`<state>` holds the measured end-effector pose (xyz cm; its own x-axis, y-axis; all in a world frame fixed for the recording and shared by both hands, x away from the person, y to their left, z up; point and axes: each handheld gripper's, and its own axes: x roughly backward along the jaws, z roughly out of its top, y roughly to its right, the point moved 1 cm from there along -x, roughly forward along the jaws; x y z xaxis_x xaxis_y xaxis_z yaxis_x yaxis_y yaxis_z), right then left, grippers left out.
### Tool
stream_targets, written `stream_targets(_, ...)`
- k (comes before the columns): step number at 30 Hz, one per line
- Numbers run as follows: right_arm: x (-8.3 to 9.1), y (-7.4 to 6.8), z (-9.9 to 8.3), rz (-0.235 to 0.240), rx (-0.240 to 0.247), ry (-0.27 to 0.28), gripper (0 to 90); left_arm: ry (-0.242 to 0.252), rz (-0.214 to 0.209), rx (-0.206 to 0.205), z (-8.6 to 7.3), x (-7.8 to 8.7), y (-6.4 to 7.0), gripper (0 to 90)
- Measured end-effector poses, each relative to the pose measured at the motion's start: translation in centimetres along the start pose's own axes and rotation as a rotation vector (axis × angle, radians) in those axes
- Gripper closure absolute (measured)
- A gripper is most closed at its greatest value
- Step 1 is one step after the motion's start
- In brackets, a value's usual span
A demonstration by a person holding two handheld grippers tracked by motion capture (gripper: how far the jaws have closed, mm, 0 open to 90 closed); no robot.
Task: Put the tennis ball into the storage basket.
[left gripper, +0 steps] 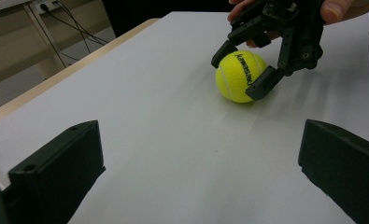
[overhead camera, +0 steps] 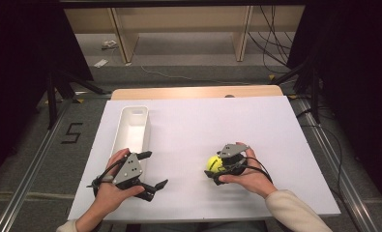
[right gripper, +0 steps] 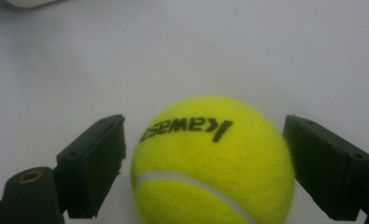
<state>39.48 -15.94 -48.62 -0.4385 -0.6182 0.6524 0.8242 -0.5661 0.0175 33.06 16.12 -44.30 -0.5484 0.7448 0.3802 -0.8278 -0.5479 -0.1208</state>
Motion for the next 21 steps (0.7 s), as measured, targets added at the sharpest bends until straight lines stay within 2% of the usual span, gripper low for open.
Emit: stream_targets(21, -0.33, 0.06, -0.40, -0.001, 0.022, -0.032, 15.4, 0.000, 0.000, -0.001, 0.03, 0.03, 0.01, 0.0)
